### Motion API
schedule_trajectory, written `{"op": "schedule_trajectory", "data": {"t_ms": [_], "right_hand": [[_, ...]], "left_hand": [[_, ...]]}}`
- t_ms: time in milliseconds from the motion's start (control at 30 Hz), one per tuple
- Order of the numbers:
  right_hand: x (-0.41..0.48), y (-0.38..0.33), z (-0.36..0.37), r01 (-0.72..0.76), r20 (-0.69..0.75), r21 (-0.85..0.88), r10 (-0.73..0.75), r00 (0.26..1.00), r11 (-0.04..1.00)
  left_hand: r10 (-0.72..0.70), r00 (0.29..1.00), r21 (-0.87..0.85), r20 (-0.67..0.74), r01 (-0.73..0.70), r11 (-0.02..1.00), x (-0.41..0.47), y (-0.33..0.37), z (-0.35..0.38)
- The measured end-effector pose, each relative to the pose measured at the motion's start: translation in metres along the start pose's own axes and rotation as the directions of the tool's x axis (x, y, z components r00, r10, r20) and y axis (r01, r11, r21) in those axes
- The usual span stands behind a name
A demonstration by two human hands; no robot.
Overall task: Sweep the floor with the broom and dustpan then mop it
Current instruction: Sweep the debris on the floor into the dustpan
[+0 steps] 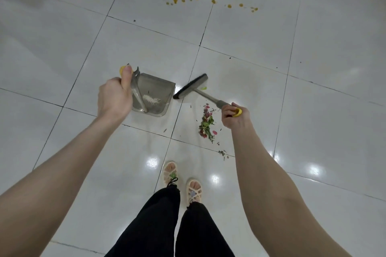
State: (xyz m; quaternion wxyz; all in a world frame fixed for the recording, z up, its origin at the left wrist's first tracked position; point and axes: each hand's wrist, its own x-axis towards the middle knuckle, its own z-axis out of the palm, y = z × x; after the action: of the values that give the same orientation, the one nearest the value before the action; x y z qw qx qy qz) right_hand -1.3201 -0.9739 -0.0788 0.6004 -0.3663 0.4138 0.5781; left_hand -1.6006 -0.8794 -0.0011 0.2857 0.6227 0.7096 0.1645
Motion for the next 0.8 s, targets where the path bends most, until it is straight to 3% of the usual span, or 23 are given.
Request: {"op": "schedule_trajectory", "data": {"t_ms": [367, 633, 800], "right_hand": [[-0.058, -0.05, -0.068, 0.103, -0.176, 0.004, -0.101, 0.979, 0.995], [-0.087, -0.103, -0.097, 0.084, -0.107, -0.177, -0.104, 0.989, 0.981], [-0.11, -0.132, -0.116, -0.013, -0.035, -0.298, 0.002, 0.999, 0.955]], "left_hand": [[-0.007, 0.997, 0.013, 0.075, 0.006, 1.0, -0.033, 0.026, 0.033], [-0.052, 0.999, -0.007, 0.013, 0.052, 0.999, -0.098, 0.035, 0.052], [-0.077, 0.995, -0.028, -0.059, 0.076, 0.997, -0.147, 0.038, 0.057]]}}
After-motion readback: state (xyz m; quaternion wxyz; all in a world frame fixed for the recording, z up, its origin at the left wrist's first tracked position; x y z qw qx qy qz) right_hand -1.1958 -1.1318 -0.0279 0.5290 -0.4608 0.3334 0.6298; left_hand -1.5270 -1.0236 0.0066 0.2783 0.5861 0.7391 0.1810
